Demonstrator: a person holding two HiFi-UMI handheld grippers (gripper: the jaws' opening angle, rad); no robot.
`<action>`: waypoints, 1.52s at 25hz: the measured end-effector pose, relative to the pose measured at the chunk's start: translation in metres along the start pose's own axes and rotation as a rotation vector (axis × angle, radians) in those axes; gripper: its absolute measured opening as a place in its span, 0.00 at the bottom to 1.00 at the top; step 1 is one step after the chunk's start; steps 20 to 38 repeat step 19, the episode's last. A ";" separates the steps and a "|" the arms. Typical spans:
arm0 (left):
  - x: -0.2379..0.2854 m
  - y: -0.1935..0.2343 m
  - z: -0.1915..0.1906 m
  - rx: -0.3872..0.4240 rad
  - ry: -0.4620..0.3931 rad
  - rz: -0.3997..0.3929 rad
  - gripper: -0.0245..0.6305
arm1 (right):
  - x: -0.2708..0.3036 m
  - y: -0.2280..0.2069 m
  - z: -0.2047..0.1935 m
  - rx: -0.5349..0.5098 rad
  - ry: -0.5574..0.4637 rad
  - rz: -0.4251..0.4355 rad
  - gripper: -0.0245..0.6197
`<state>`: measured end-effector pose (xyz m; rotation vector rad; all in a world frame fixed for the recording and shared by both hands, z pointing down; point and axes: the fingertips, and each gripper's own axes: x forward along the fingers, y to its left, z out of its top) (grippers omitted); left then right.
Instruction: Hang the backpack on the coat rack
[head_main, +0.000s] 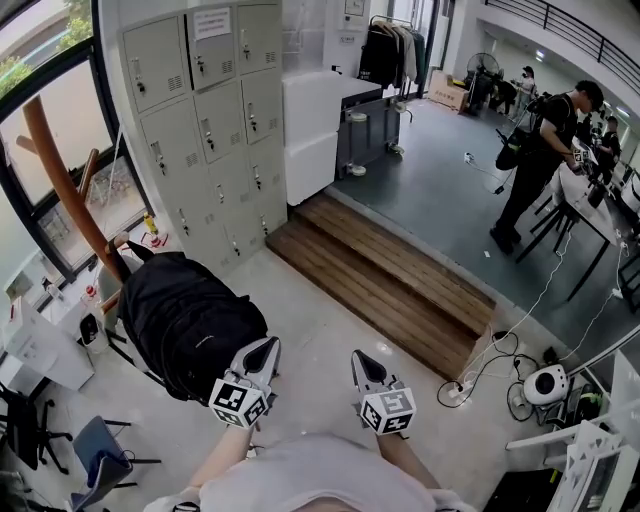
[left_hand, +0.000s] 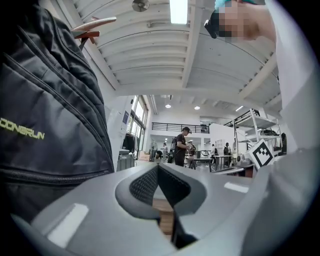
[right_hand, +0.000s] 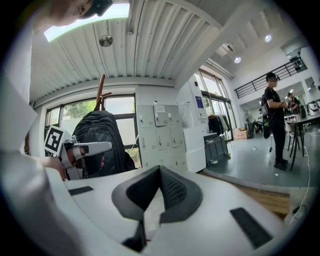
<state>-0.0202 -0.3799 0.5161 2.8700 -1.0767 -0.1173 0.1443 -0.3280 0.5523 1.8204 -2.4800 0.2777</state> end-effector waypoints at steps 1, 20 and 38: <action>0.000 0.001 -0.001 -0.005 0.002 0.001 0.05 | 0.000 0.000 0.000 0.001 -0.001 -0.002 0.05; -0.004 0.010 -0.015 -0.038 0.025 0.029 0.05 | 0.004 0.003 -0.003 0.010 -0.011 -0.009 0.05; -0.004 0.010 -0.015 -0.038 0.025 0.029 0.05 | 0.004 0.003 -0.003 0.010 -0.011 -0.009 0.05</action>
